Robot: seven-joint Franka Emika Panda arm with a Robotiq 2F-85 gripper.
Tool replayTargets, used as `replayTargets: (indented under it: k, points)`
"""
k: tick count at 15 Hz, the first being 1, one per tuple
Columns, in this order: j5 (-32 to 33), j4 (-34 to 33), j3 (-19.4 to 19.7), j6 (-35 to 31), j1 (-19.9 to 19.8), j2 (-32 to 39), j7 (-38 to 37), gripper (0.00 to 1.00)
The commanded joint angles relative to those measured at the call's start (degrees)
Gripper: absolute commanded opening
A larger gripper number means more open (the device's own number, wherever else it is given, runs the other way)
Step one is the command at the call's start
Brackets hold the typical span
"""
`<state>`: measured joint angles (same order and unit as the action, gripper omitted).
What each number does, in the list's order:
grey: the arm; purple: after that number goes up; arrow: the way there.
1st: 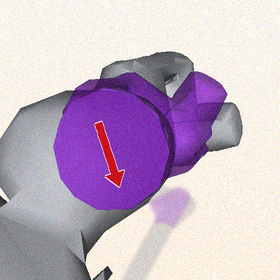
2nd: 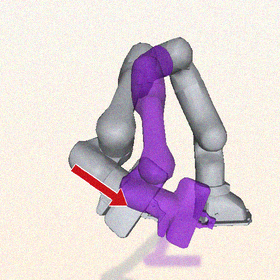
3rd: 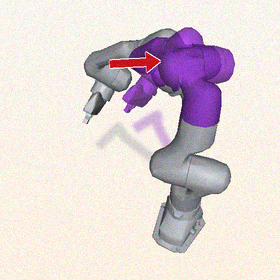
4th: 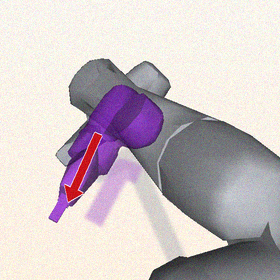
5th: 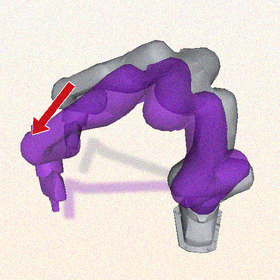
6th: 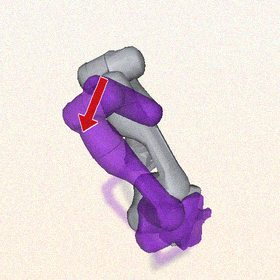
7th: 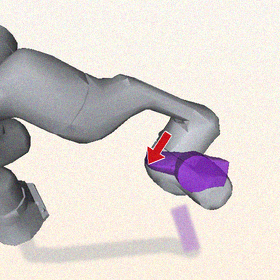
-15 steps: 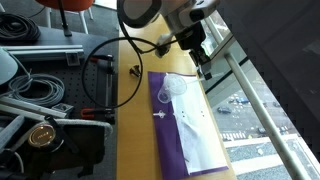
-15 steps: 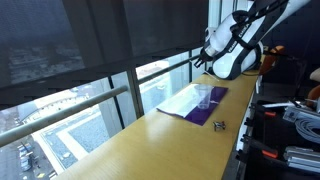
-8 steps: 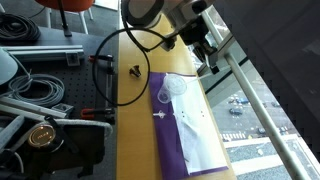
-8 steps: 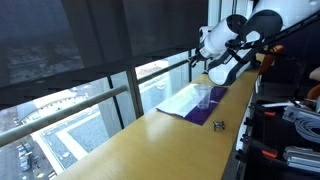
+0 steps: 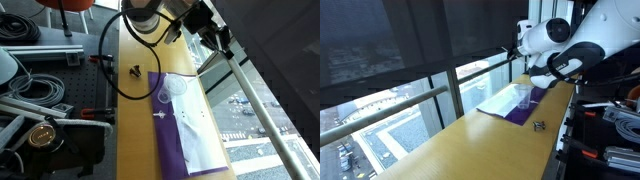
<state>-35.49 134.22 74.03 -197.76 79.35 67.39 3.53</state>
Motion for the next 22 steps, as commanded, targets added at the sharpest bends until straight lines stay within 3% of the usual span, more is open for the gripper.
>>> replayTargets:
  k: [1,3,5,6,7,9,10,13,14,15,16,18,22]
  points:
    - [-8.06,-0.42,4.08,8.28,3.38,12.40,-1.51,0.00]
    - [-9.92,-0.29,6.81,14.71,4.27,17.66,-2.99,0.00]
    - [-7.91,0.46,9.40,21.43,5.61,23.73,-7.65,0.00]
    - [-2.31,-0.20,5.75,8.16,3.87,15.70,-6.94,0.00]
    - [-1.39,-0.38,6.15,7.59,4.32,18.70,-8.69,0.00]
    - [2.08,-0.11,5.65,-0.88,3.22,17.74,-9.34,0.00]
    - [-5.18,2.51,9.30,6.61,3.84,17.72,-0.52,0.00]
    - [-9.01,5.09,11.18,4.39,1.48,17.64,4.38,0.00]
    - [-7.27,3.47,9.19,5.15,3.45,18.46,-8.45,0.00]
    - [-12.70,2.68,8.70,7.68,4.22,20.06,-7.09,0.00]
    - [-12.29,2.33,7.76,7.87,4.72,17.31,-8.90,0.00]
    - [-7.96,0.87,4.87,6.07,4.37,12.06,-13.15,0.00]
    - [-1.50,-3.67,-1.21,0.92,-0.93,1.46,-14.55,0.00]
